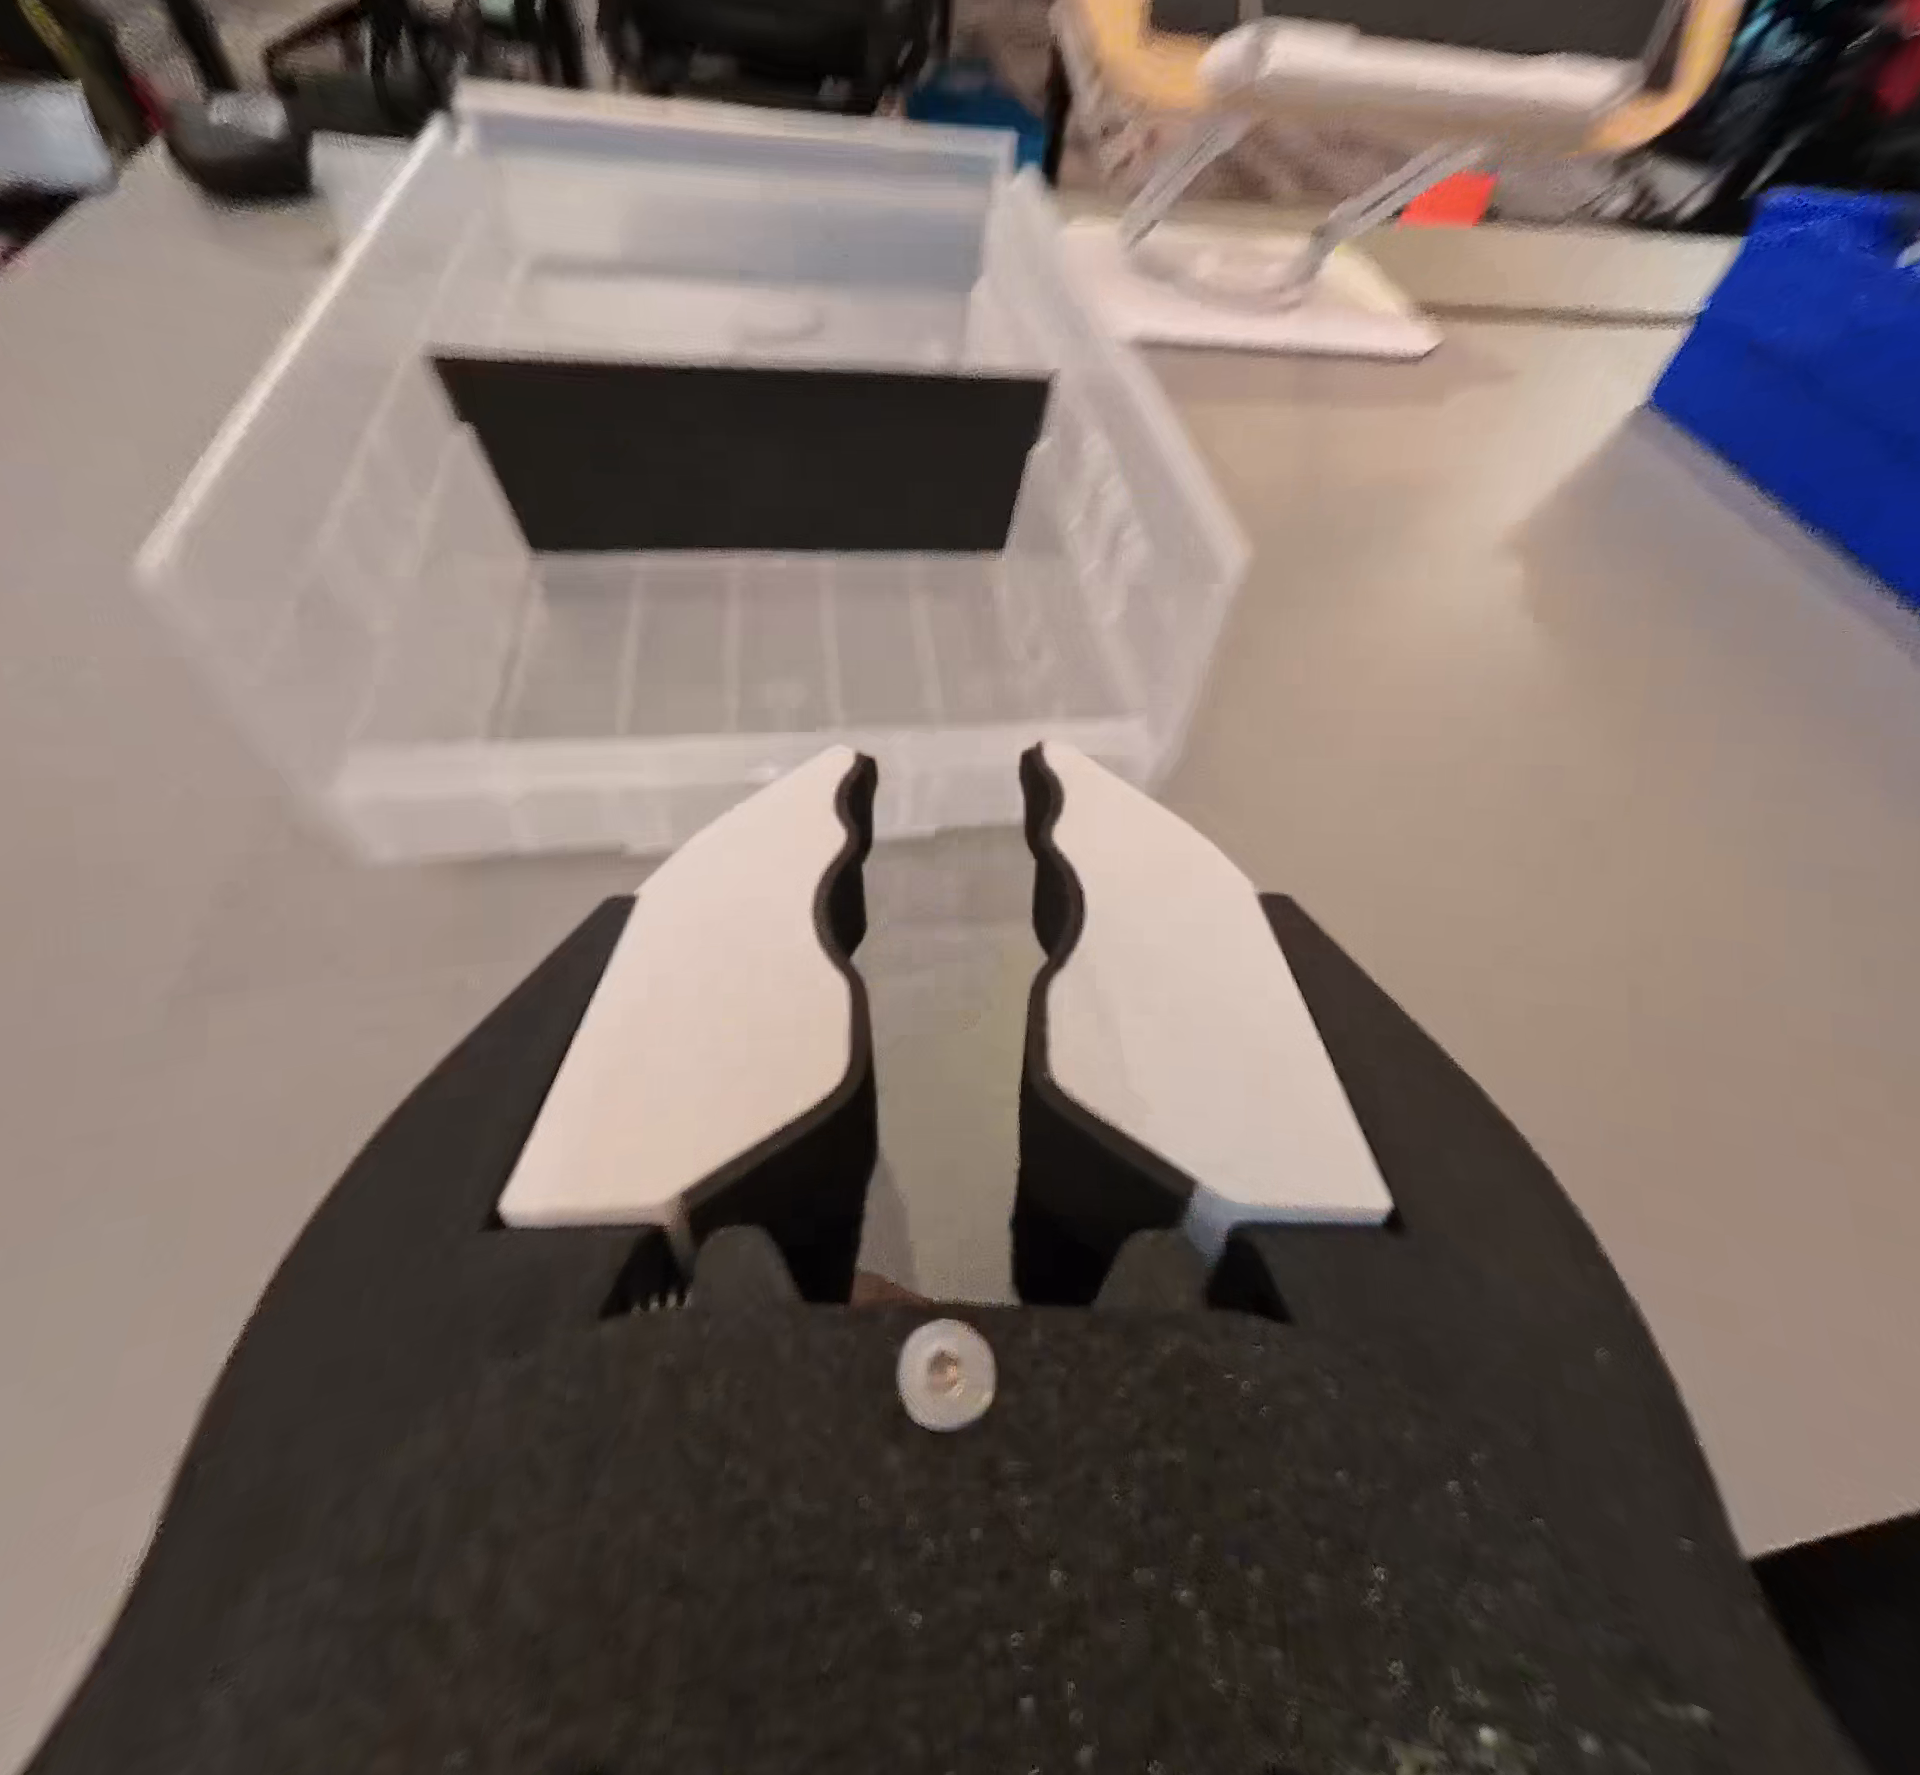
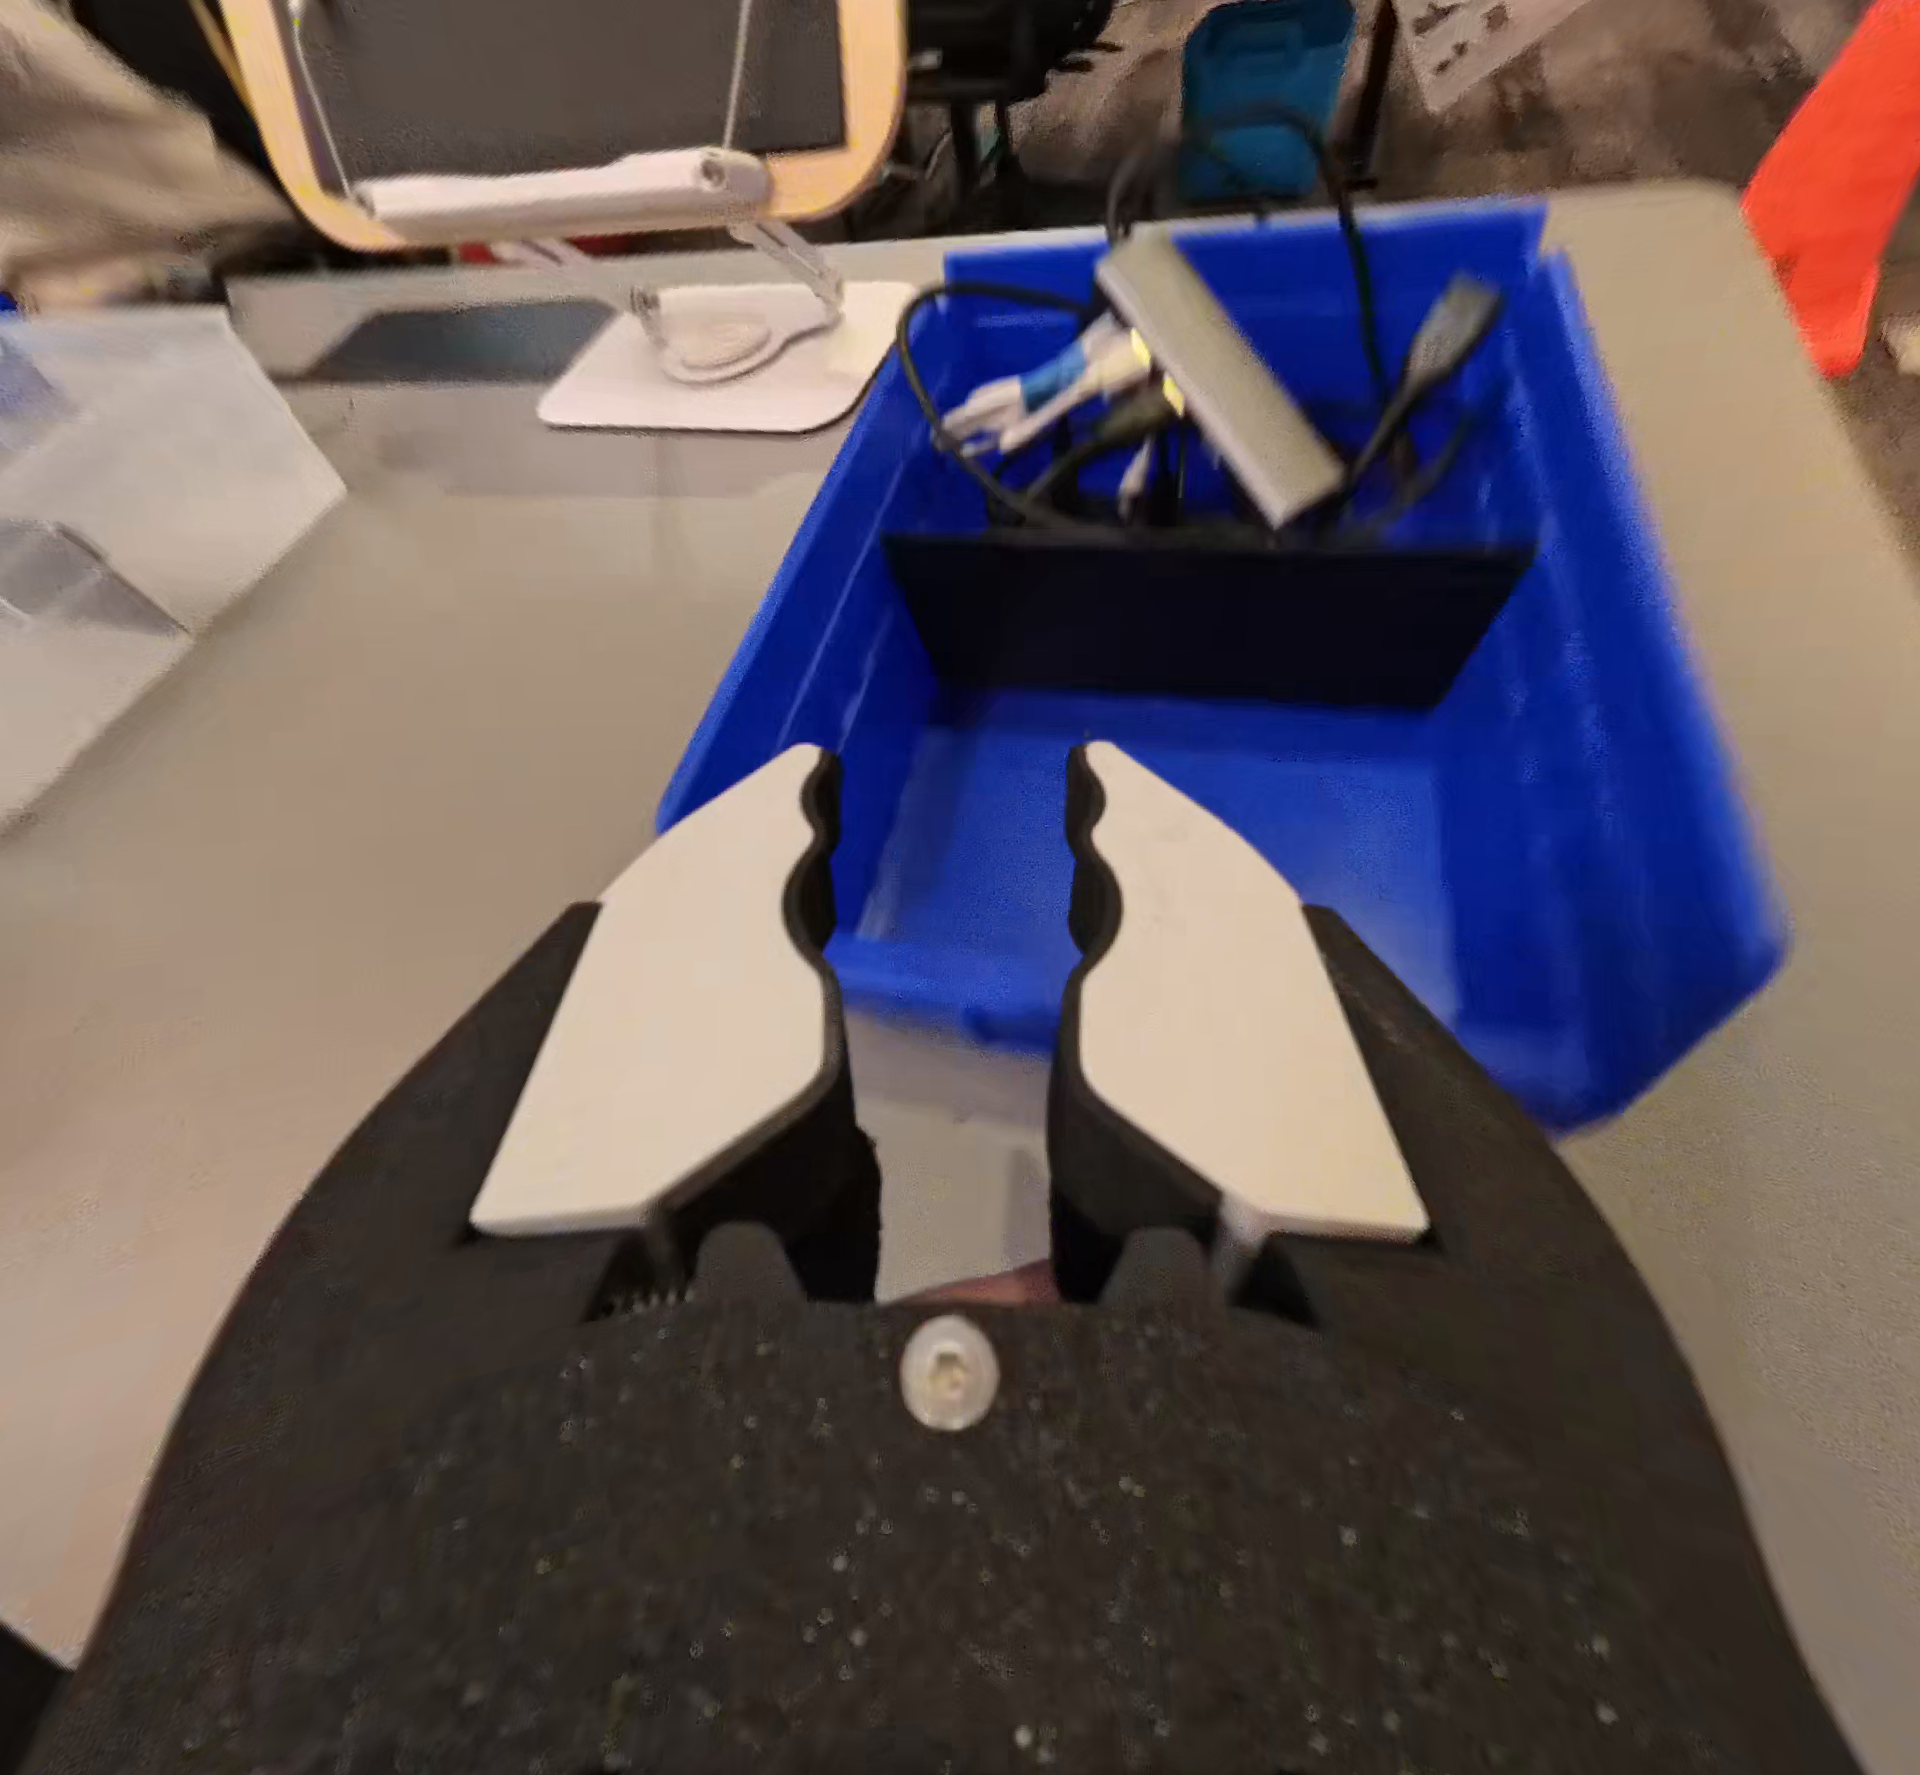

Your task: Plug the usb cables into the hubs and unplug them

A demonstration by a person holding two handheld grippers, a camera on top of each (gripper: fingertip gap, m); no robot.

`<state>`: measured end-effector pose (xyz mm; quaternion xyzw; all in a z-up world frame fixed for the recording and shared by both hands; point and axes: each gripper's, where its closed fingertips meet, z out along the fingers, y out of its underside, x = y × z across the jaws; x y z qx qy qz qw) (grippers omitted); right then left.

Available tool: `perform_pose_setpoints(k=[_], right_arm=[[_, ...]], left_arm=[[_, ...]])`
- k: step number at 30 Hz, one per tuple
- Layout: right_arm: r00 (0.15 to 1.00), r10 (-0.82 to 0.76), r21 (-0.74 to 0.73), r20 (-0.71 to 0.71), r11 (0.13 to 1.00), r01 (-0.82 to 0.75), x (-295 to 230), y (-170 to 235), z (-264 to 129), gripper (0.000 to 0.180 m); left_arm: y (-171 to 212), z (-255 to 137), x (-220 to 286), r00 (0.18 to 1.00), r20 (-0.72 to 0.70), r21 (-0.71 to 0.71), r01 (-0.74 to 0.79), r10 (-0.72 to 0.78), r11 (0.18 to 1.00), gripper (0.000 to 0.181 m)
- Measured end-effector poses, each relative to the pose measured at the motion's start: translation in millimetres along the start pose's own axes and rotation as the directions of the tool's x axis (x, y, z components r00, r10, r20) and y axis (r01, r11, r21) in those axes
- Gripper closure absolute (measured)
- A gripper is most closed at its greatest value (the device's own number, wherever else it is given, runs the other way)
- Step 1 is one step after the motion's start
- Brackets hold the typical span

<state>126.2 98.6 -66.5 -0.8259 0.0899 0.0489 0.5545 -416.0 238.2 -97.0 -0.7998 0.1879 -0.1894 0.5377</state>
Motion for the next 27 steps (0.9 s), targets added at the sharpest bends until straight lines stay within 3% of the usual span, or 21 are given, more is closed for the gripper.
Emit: perform_pose_setpoints(k=[3, 6, 12, 24, 27], right_arm=[[0.995, 0.102, 0.056, -0.016, 0.993, -0.101, -16.8, 51.3, -12.2, 0.14], [0.998, 0.055, 0.042, -0.004, 0.998, -0.055, -26.0, 70.9, -14.9, 0.141], [0.998, -0.055, 0.011, -0.027, 0.998, 0.055, -21.7, 74.0, -3.9, 0.141], [0.996, -0.065, 0.007, -0.054, 0.998, 0.065, -10.0, 75.2, -6.1, 0.142], [0.978, -0.211, 0.048, -0.009, 0.976, 0.211, -34.4, 67.7, -7.2, 0.134]], left_arm=[[27.9, 3.8, -26.5, 0.998, 0.057, -0.112, 0.011, -0.005, 0.994, 0.154], [39.6, 8.6, -37.5, 0.995, 0.088, -0.175, -0.02, 0.035, 0.984, 0.154], [35.7, 11.0, -39.4, 0.995, 0.094, -0.166, -0.005, 0.021, 0.986, 0.155], [33.0, 12.8, -33.2, 0.996, 0.076, -0.154, -0.036, 0.048, 0.987, 0.155], [18.2, 13.7, -13.9, 0.998, -0.01, -0.069, -0.056, 0.056, 0.996, 0.154]])
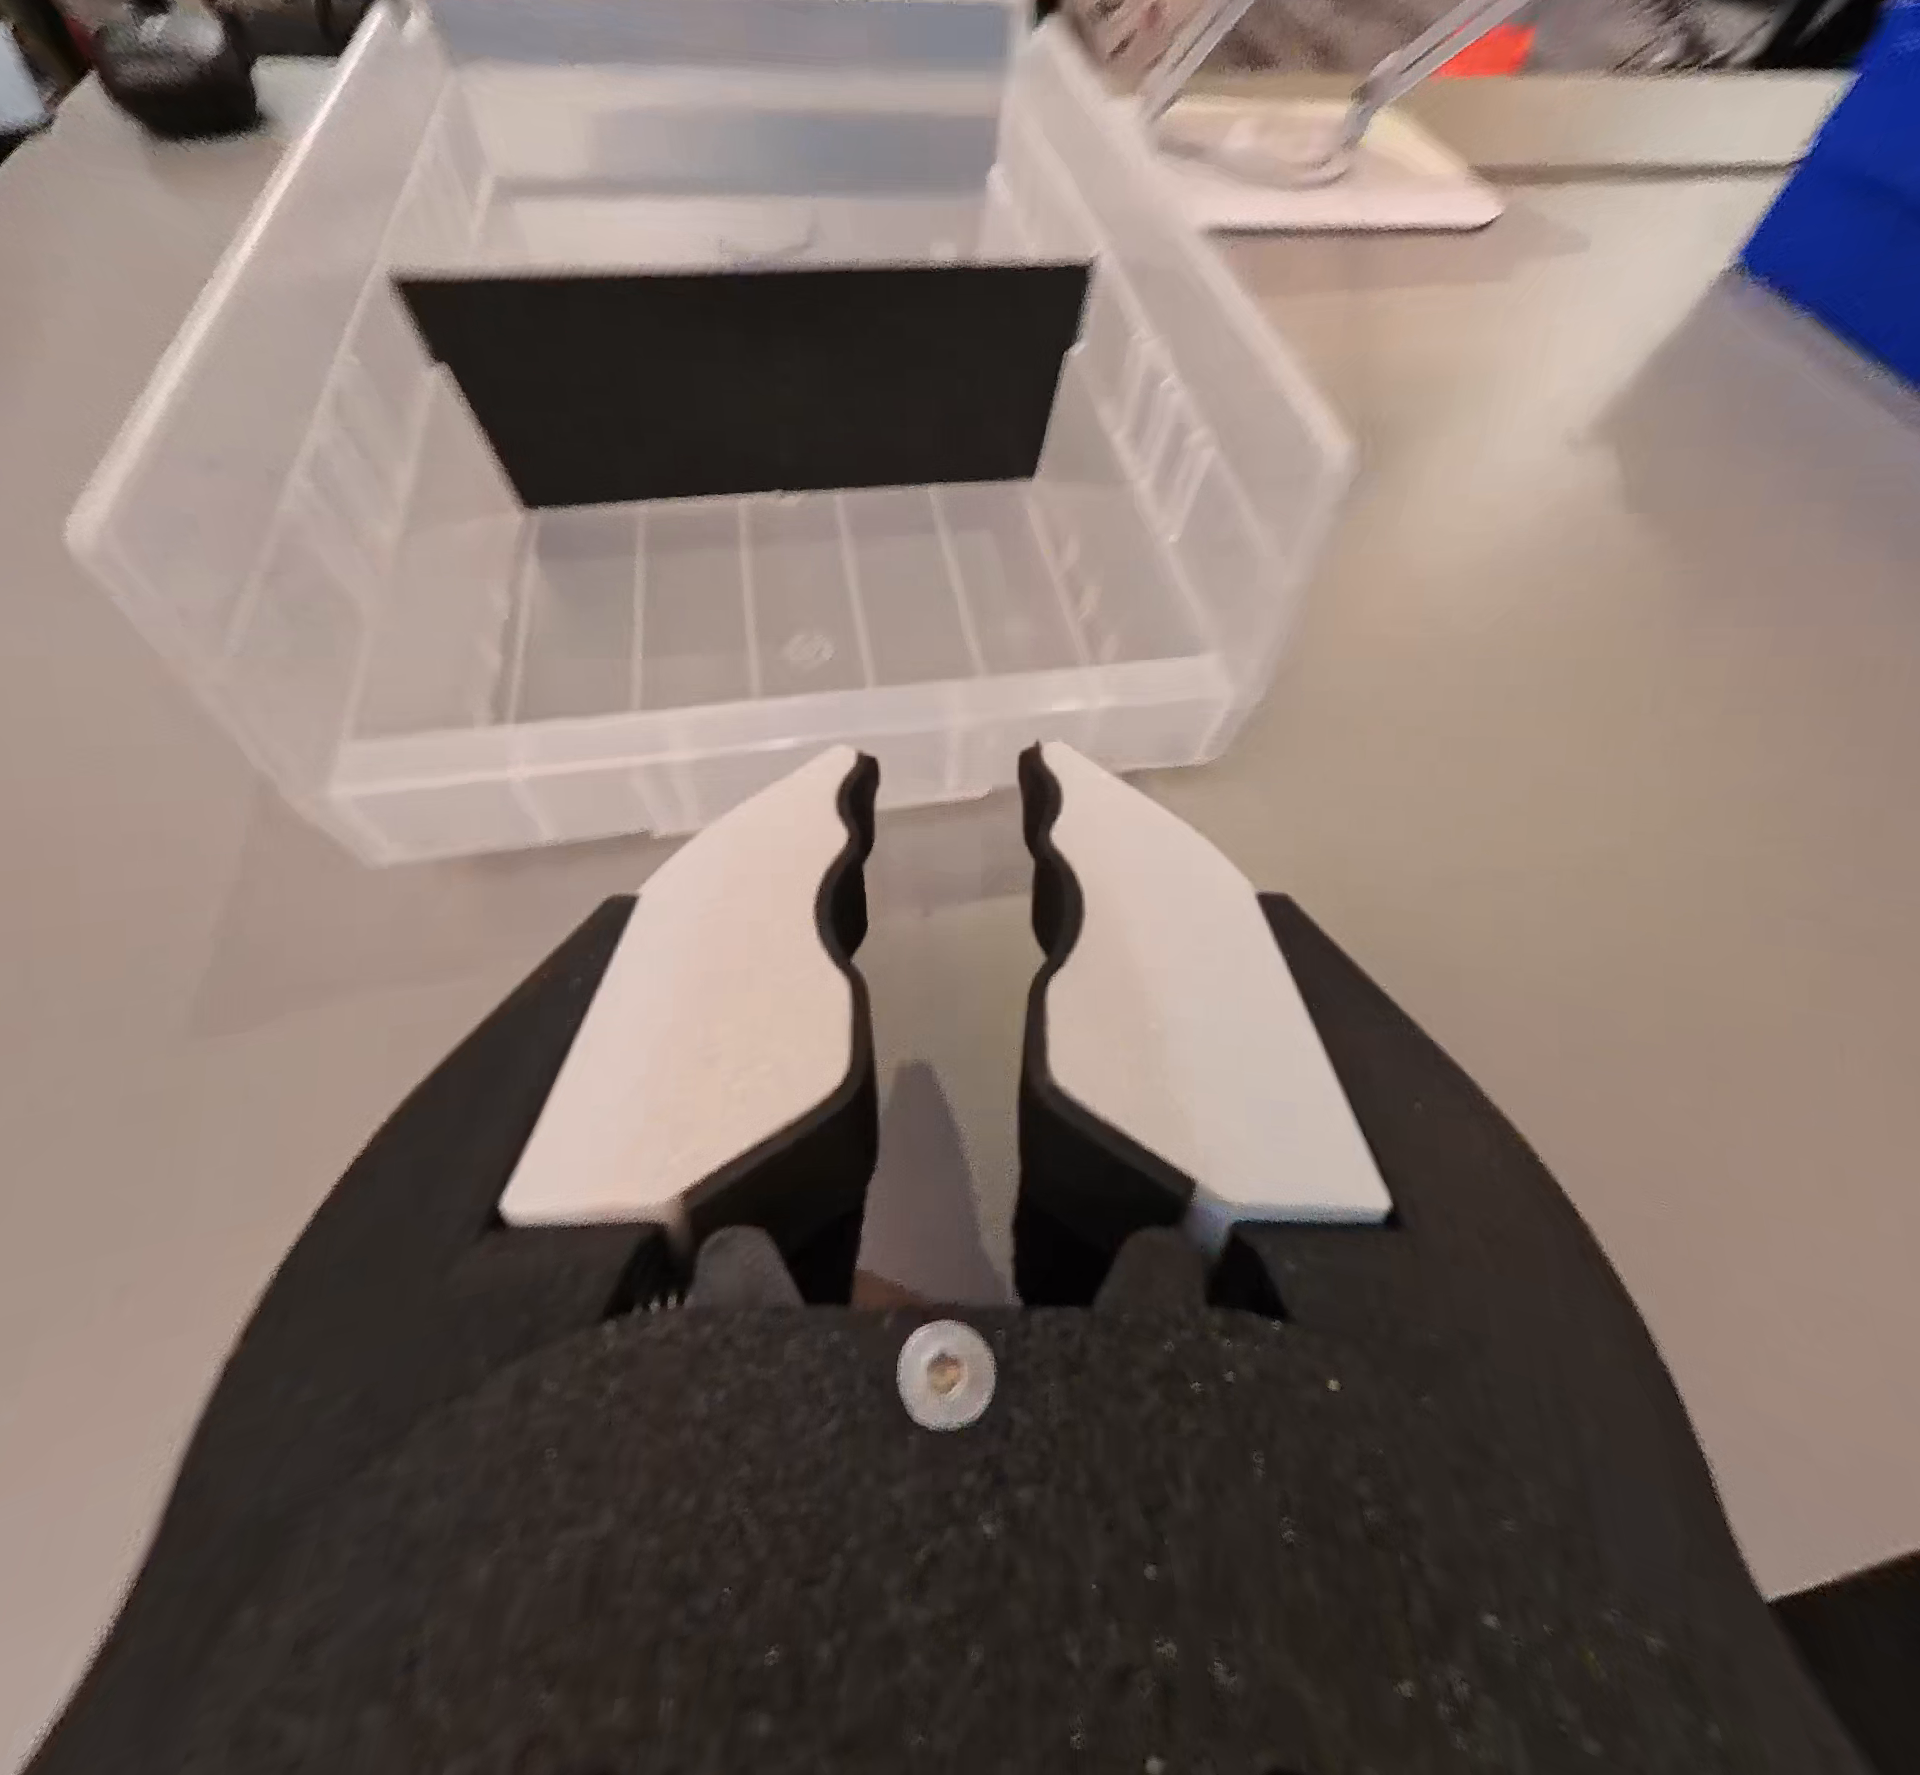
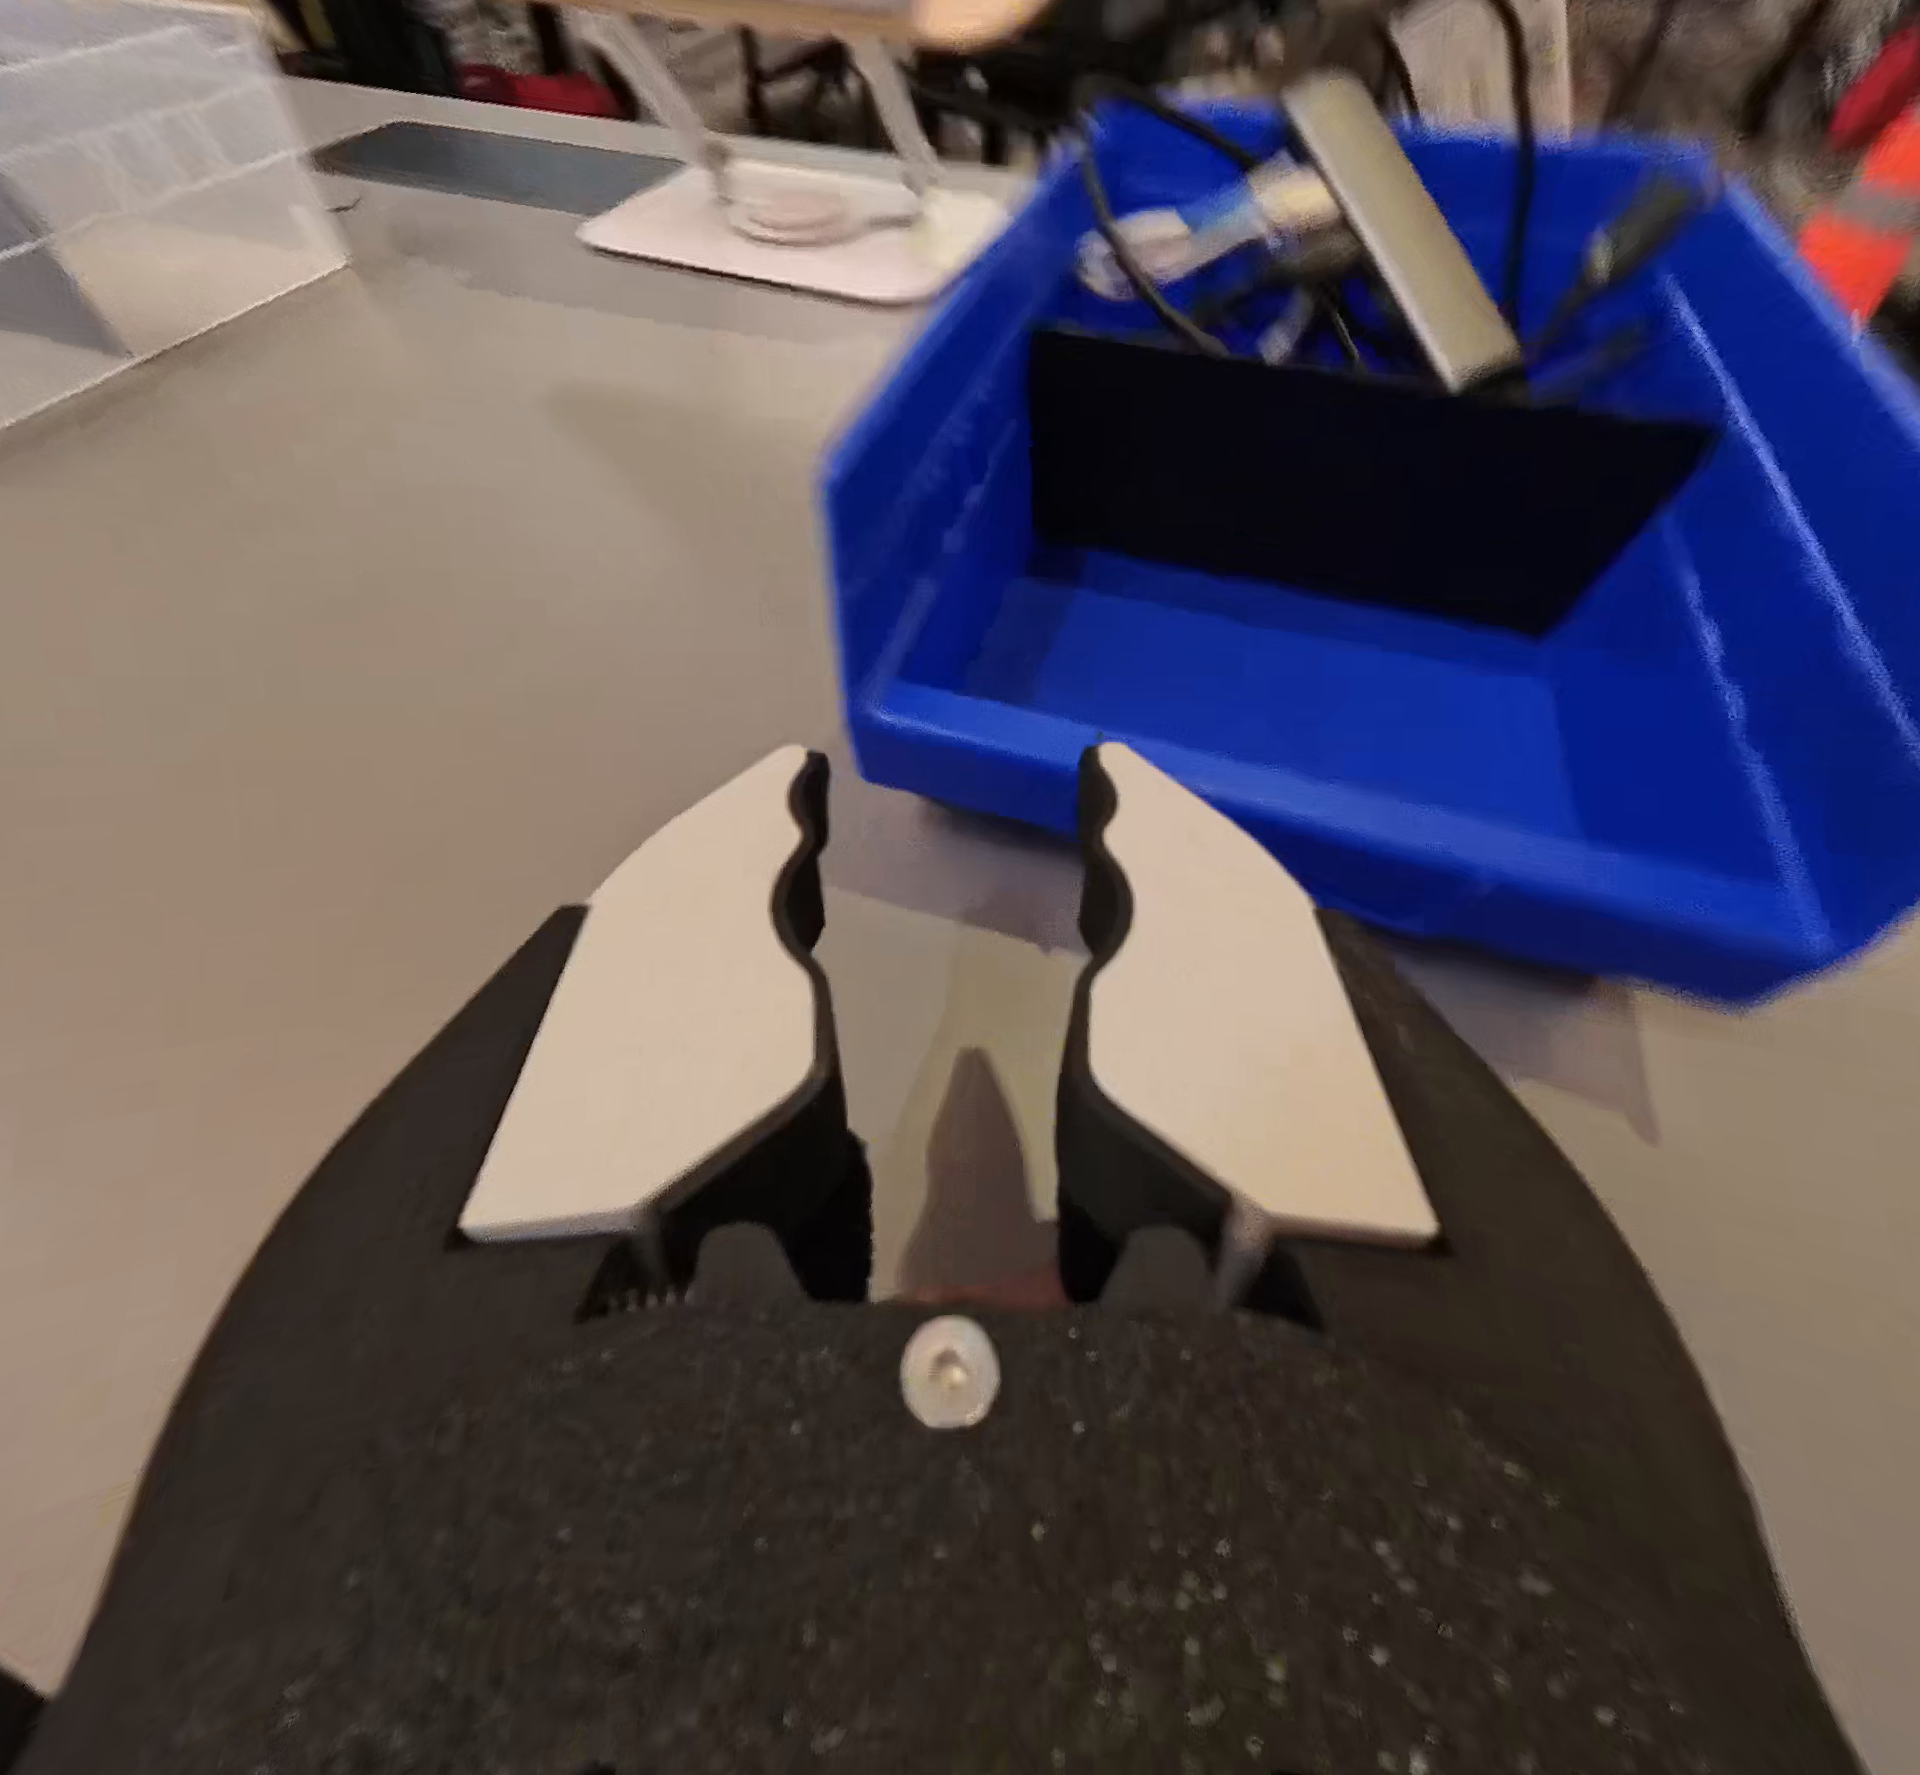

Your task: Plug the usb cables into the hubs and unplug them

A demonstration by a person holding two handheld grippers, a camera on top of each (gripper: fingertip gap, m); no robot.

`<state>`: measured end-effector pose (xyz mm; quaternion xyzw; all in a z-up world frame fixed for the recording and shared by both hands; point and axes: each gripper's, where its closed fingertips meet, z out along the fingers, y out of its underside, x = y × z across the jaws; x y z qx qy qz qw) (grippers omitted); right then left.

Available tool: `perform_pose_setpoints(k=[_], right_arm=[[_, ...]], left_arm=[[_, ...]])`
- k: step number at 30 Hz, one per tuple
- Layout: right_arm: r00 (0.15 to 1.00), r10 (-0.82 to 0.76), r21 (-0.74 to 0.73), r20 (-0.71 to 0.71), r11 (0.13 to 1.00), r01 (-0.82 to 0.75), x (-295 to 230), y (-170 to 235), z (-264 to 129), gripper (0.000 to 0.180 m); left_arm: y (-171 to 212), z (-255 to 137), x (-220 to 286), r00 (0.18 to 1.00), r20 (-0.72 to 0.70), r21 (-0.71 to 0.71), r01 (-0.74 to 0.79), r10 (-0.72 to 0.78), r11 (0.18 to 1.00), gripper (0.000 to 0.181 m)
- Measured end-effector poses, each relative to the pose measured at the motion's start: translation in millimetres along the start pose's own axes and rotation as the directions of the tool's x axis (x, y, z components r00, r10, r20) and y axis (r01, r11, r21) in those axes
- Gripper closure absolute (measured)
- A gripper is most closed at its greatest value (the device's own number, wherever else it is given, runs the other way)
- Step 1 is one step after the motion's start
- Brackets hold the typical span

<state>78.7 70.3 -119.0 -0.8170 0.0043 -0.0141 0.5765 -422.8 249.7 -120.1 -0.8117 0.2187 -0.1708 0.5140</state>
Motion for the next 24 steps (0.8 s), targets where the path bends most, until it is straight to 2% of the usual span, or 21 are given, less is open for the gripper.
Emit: perform_pose_setpoints(k=[2, 4, 6, 11, 14, 16, 18, 21, 22, 24], right_arm=[[0.998, -0.068, 0.017, -0.018, 0.998, 0.068, -23.1, -11.0, 4.9, 0.132], [0.999, -0.031, -0.01, -0.036, 0.999, 0.03, -36.5, -16.4, 18.6, 0.117], [0.999, 0.017, -0.018, -0.04, 1.0, -0.018, -40.4, -20.7, 35.8, 0.11], [0.997, 0.078, -0.108, -0.008, 0.991, -0.078, -51.2, -17.9, 70.9, 0.101], [0.996, 0.081, -0.11, 0.046, 0.991, -0.075, -64.3, -20.5, 71.3, 0.106], [0.986, 0.09, -0.107, 0.141, 0.991, -0.075, -84.0, -21.4, 62.2, 0.109], [0.968, 0.068, -0.087, 0.242, 0.995, -0.048, -103.3, -24.8, 43.1, 0.134], [0.983, 0.057, 0.029, 0.175, 0.998, -0.063, -94.6, -42.7, 8.0, 0.126], [0.993, 0.047, 0.084, 0.107, 0.995, -0.056, -82.1, -48.4, -3.6, 0.126], [0.991, 0.067, 0.17, -0.117, 0.984, -0.046, -39.1, -49.6, -25.3, 0.126]], left_arm=[[-12.6, -0.7, 22.5, 0.997, -0.076, 0.071, -0.024, 0.029, 0.997, 0.152], [-22.7, -2.0, 50.5, 0.985, -0.154, 0.135, -0.06, 0.081, 0.989, 0.148], [-28.4, -2.1, 75.5, 0.971, -0.205, 0.175, -0.083, 0.119, 0.981, 0.145], [-19.6, 7.2, 124.8, 0.932, -0.3, 0.147, -0.167, 0.205, 0.975, 0.141], [-19.8, 10.7, 152.1, 0.913, -0.348, 0.149, -0.169, 0.211, 0.974, 0.141], [-20.9, 14.2, 179.4, 0.896, -0.404, 0.147, -0.134, 0.183, 0.98, 0.141], [-18.7, 22.2, 217.6, 0.864, -0.482, 0.117, -0.102, 0.146, 0.988, 0.133], [-16.1, 36.2, 286.0, 0.803, -0.585, 0.059, -0.097, 0.113, 0.994, 0.11], [-17.9, 44.1, 304.1, 0.8, -0.583, 0.064, -0.132, 0.145, 0.989, 0.106], [-30.7, 63.9, 333.3, 0.805, -0.547, 0.118, -0.199, 0.231, 0.973, 0.103]])
